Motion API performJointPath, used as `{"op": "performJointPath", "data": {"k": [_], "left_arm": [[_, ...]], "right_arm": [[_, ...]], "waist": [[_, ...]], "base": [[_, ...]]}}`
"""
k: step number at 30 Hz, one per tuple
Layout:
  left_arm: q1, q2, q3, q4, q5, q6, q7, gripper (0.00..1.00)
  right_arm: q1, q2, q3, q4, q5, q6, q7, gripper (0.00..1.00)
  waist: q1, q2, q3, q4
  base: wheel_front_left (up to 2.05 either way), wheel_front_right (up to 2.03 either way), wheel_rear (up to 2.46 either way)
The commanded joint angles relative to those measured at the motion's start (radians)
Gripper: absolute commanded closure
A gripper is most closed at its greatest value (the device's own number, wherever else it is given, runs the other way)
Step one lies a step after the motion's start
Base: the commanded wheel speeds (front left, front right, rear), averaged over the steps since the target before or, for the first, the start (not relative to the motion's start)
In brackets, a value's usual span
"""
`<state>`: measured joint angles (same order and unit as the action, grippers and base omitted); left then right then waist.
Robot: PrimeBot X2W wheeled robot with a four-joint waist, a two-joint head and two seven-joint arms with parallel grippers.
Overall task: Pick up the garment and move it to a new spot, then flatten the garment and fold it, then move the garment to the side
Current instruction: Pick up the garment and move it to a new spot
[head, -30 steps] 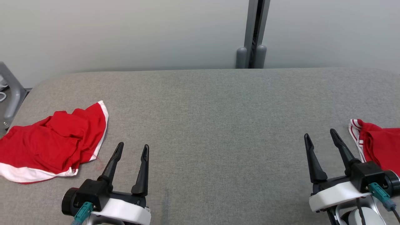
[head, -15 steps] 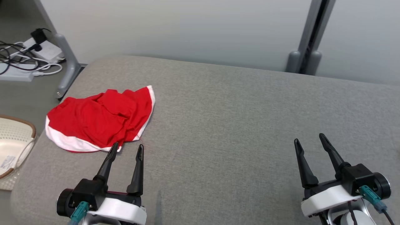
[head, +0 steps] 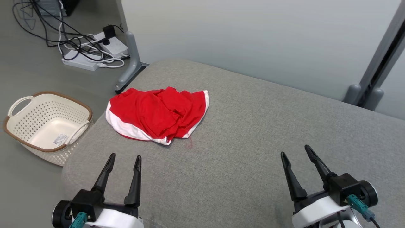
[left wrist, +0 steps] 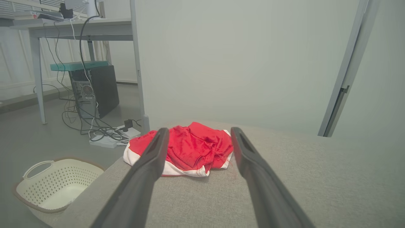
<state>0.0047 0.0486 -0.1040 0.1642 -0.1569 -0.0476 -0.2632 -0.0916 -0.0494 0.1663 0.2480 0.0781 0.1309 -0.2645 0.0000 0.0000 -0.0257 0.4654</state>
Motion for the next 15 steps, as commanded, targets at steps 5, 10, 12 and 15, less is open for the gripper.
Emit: {"op": "performJointPath", "data": {"k": [5,10,12,15], "left_arm": [[0.008,0.003,0.026,-0.014,0.005,0.006,0.000,0.00],[0.010,0.004,0.033,-0.024,-0.007,0.016,0.000,0.00],[0.008,0.004,0.032,-0.028,-0.010,0.018,0.000,0.00],[0.011,0.004,0.035,-0.032,-0.009,0.022,0.000,0.00]], "right_arm": [[-0.021,-0.004,0.034,0.016,0.009,0.000,-0.001,0.00],[-0.036,-0.004,0.045,0.031,0.014,0.000,-0.001,0.00],[-0.040,-0.004,0.049,0.037,0.013,0.000,-0.001,0.00],[-0.044,-0.004,0.053,0.044,0.012,0.000,-0.001,0.00]], "waist": [[0.0000,0.0000,-0.002,0.028],[0.0000,0.0000,0.003,0.031],[0.0000,0.0000,0.003,0.031],[0.0000,0.0000,0.002,0.030]], "base": [[0.00,0.00,0.00],[0.00,0.00,0.00],[0.00,0.00,0.00],[0.00,0.00,0.00]]}}
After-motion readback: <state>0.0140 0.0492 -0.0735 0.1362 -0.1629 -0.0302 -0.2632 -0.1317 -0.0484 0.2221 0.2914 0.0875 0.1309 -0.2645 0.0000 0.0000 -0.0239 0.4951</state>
